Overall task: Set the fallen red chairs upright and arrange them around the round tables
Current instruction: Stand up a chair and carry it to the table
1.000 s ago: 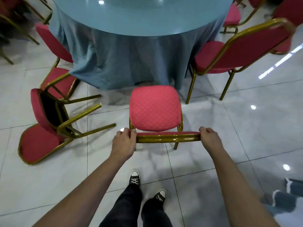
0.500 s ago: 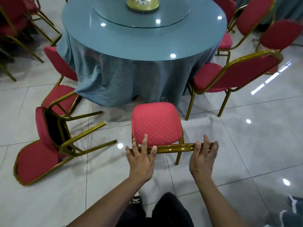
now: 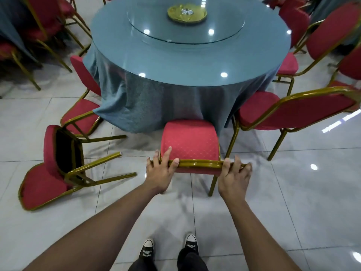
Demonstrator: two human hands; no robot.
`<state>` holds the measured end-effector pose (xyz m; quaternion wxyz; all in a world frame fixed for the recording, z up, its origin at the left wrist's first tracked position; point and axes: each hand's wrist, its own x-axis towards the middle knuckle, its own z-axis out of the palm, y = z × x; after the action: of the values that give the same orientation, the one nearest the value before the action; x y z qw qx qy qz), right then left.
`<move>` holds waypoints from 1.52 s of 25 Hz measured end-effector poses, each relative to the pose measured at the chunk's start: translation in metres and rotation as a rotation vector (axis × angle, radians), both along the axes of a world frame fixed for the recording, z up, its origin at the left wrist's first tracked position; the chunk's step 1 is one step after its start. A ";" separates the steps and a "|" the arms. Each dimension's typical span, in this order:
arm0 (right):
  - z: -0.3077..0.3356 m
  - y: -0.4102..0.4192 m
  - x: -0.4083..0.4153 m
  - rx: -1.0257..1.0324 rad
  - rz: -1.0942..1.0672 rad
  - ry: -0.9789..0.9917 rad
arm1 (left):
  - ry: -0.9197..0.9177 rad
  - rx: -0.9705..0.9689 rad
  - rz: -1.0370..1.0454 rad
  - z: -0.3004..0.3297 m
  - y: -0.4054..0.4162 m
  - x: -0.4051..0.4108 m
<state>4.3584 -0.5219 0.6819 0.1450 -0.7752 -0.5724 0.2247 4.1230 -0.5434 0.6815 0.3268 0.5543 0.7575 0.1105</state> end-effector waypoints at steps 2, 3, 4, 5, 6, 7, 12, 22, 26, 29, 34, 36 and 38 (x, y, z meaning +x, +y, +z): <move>0.005 0.020 0.007 -0.036 0.046 0.002 | 0.044 -0.026 -0.033 0.005 0.017 0.003; 0.008 0.028 0.011 -0.076 0.032 0.006 | 0.065 -0.033 -0.031 0.007 0.021 0.006; 0.009 0.032 0.017 -0.100 0.021 0.013 | 0.081 -0.034 -0.023 0.009 0.023 0.010; 0.009 0.034 0.021 -0.091 0.029 0.001 | 0.086 -0.036 -0.012 0.012 0.022 0.013; 0.011 0.034 0.024 -0.054 0.052 -0.020 | 0.077 -0.034 0.001 0.015 0.020 0.016; 0.013 0.032 0.023 -0.001 0.101 -0.037 | 0.064 -0.032 0.005 0.019 0.017 0.018; 0.033 0.022 -0.038 0.237 0.463 -0.056 | 0.062 0.031 -0.060 0.049 -0.012 0.002; 0.066 -0.038 -0.229 0.197 0.806 0.030 | 0.114 0.231 0.346 0.096 -0.132 -0.134; 0.072 -0.087 -0.332 0.228 0.897 0.109 | 0.152 0.321 0.452 0.101 -0.193 -0.225; 0.074 -0.128 -0.407 0.240 0.910 0.148 | 0.165 0.338 0.507 0.104 -0.239 -0.290; 0.072 -0.179 -0.520 0.246 1.012 0.176 | 0.187 0.350 0.593 0.105 -0.303 -0.390; 0.071 -0.189 -0.565 0.250 1.059 0.165 | 0.184 0.334 0.639 0.105 -0.320 -0.428; 0.069 -0.193 -0.606 0.252 1.090 0.161 | 0.188 0.335 0.673 0.104 -0.331 -0.465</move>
<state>3.7519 -0.7147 0.7505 0.1425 -0.3248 -0.8995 0.2553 3.6577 -0.8743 0.7853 0.1064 0.3281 0.8952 0.2823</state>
